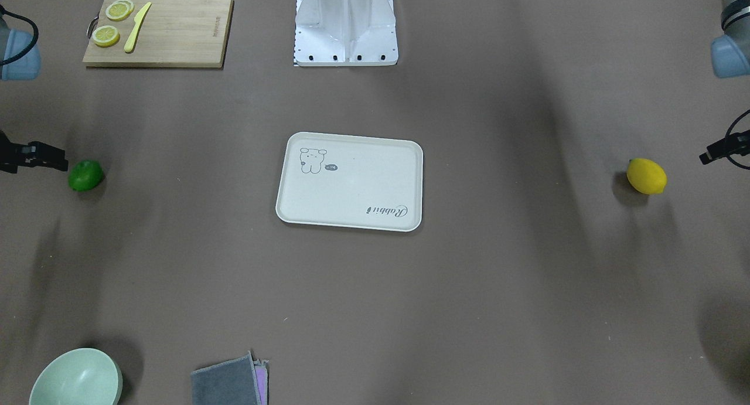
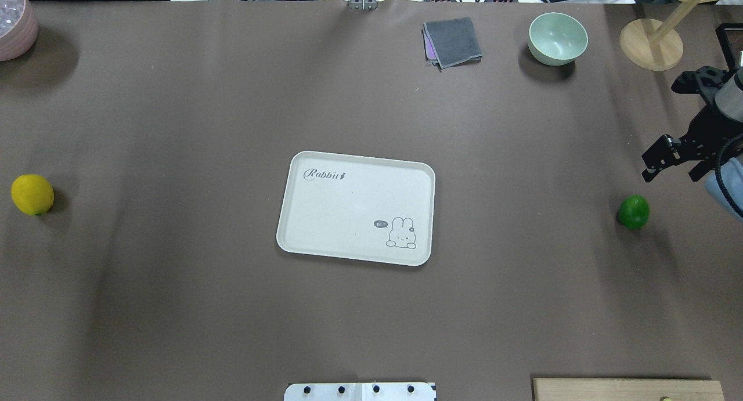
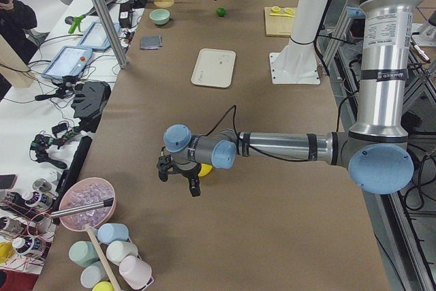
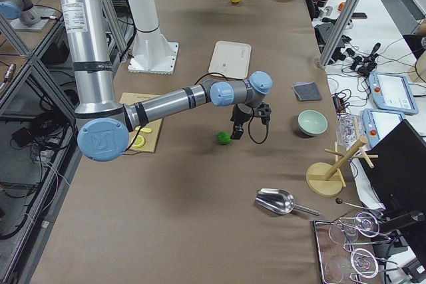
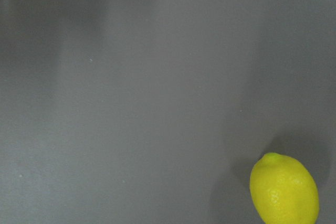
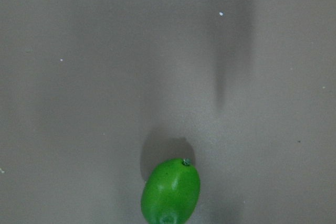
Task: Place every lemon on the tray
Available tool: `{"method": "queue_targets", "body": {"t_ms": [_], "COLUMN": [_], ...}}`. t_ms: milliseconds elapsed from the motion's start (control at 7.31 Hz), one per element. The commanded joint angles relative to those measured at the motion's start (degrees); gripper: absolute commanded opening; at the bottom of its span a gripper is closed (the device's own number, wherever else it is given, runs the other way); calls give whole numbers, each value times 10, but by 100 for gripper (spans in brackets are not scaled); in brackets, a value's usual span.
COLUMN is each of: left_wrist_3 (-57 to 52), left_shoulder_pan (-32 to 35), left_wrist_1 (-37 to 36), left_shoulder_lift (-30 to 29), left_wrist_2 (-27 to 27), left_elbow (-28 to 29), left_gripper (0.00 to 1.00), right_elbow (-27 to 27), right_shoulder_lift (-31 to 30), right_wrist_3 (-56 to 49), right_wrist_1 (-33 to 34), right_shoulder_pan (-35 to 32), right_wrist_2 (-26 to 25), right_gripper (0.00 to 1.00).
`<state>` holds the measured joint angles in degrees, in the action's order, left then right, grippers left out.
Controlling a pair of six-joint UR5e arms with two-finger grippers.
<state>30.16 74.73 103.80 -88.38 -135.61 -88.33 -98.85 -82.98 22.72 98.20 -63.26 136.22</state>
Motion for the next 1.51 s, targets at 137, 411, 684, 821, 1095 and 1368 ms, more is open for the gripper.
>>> {"method": "queue_targets", "body": {"t_ms": [137,411,684,821,1095,1368], "left_wrist_3": [169,201,206,201,200,200], "left_shoulder_pan": [-70,-74,-91,-95,-102,-115], "left_wrist_1": [113,110,115,126,128,138], "left_shoulder_lift": [-19,-60,-58,-54,-53,-44], "left_wrist_2": [2,3,3,3,4,21], "left_elbow": [31,51,50,52,51,52], "left_gripper": [97,97,97,97,97,92], "right_elbow": [45,58,68,80,91,92], "right_shoulder_lift": [16,19,18,19,20,21], "right_wrist_3": [2,1,0,0,0,2], "right_wrist_1": [-25,-25,-24,-25,-25,-24], "right_shoulder_pan": [38,57,61,66,76,82], "right_wrist_2": [0,-1,0,1,2,4], "right_gripper": [96,95,94,94,91,68]}}
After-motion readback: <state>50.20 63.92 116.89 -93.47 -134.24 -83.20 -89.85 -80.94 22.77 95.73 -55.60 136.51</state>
